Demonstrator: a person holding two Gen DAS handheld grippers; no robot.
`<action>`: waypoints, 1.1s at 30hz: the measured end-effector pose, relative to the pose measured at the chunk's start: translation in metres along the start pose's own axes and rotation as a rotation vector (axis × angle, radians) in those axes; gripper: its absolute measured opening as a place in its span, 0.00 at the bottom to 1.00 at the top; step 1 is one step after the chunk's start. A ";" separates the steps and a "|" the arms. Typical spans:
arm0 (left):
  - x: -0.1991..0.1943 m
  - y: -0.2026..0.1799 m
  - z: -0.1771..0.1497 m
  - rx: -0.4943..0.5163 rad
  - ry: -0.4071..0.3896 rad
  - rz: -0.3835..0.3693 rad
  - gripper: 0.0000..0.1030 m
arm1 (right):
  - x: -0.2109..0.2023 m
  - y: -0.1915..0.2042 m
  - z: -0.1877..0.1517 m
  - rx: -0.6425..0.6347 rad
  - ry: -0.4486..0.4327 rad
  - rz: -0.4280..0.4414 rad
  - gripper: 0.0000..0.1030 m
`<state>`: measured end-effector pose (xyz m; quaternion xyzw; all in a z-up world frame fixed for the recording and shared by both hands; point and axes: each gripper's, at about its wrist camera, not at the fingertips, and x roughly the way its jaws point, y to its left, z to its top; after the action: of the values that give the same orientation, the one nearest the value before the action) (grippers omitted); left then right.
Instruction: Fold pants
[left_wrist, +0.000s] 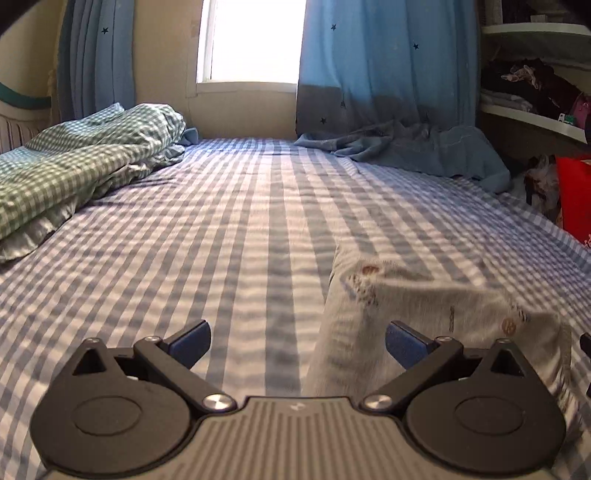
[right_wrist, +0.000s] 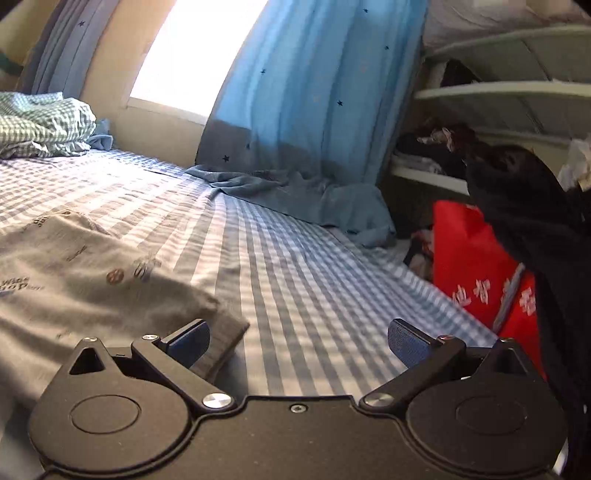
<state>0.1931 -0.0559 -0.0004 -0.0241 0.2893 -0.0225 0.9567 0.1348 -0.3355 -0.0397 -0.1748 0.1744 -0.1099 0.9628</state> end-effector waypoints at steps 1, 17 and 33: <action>0.009 -0.006 0.010 0.010 -0.011 -0.007 1.00 | 0.007 0.004 0.005 -0.021 -0.012 0.004 0.99; 0.149 -0.039 0.020 0.065 0.107 0.066 1.00 | 0.086 0.024 -0.006 -0.093 0.129 0.002 0.99; 0.135 -0.003 0.025 -0.082 0.158 -0.037 1.00 | 0.076 0.023 -0.004 -0.087 0.091 -0.007 0.99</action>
<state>0.3193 -0.0657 -0.0539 -0.0667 0.3640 -0.0300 0.9285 0.2060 -0.3361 -0.0742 -0.2119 0.2221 -0.1135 0.9449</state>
